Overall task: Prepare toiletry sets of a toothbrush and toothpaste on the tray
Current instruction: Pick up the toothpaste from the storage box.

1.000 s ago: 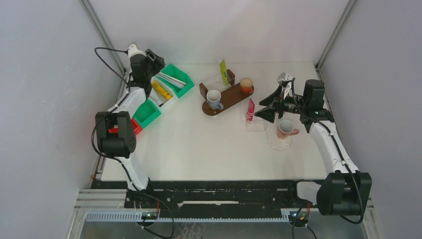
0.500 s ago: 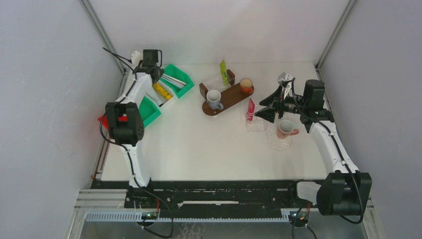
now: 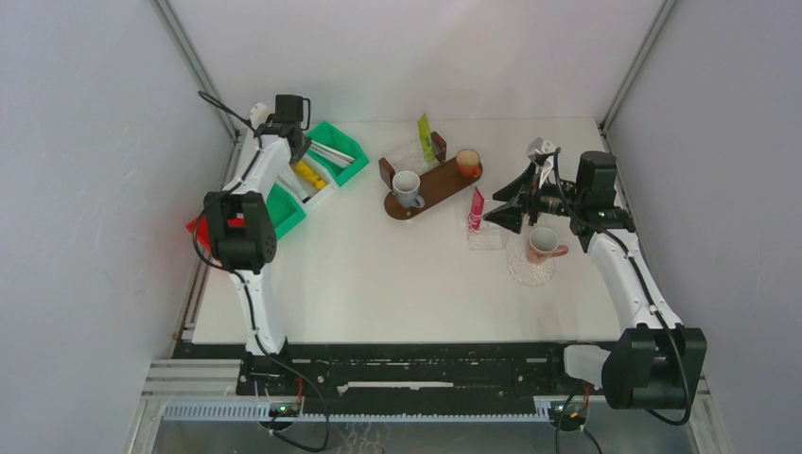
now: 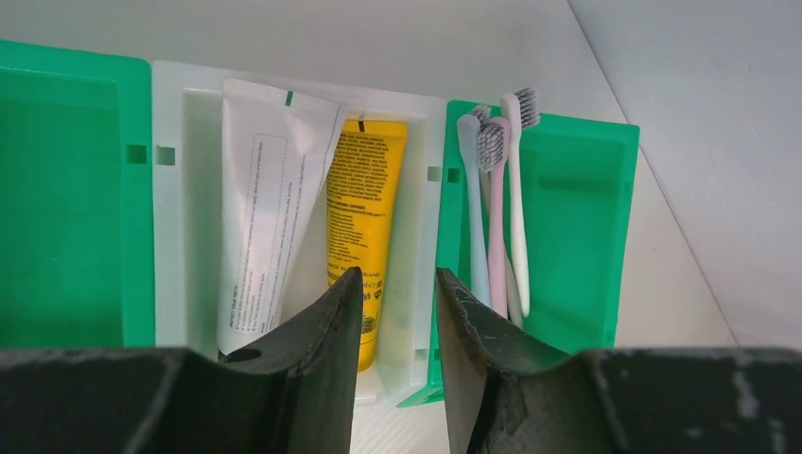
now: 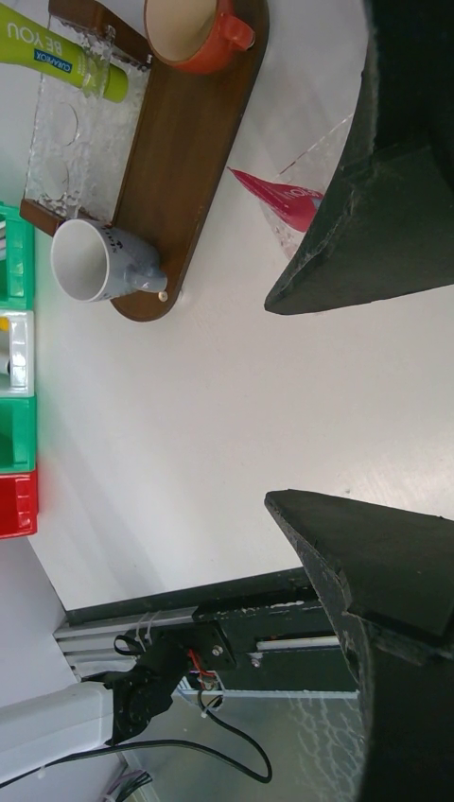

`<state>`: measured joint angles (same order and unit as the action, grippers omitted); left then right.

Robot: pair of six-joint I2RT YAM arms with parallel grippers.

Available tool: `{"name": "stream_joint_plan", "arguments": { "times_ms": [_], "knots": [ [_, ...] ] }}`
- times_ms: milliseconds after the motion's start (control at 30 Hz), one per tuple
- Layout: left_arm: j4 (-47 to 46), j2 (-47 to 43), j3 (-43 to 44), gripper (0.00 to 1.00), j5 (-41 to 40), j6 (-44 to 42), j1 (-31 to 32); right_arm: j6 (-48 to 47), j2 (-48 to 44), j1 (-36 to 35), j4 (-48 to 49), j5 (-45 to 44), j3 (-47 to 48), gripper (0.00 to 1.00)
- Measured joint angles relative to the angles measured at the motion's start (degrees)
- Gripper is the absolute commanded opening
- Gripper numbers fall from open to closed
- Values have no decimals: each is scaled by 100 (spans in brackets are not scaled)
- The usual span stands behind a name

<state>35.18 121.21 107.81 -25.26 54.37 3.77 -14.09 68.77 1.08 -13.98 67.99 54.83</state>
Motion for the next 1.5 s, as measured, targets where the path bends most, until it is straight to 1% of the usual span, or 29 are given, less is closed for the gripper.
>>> {"name": "stream_joint_plan", "arguments": {
  "times_ms": [100, 567, 1500],
  "knots": [
    [96, 55, 118, 39, -4, 35, 0, 0, 0, 0, 0, 0, 2, 76],
    [269, 76, 120, 39, 33, 179, -42, -11, 0, -4, -2, 0, 2, 76],
    [407, 452, 120, 40, 645, 472, -232, -15, 0, -7, -2, 0, 0, 76]
  ]
}}
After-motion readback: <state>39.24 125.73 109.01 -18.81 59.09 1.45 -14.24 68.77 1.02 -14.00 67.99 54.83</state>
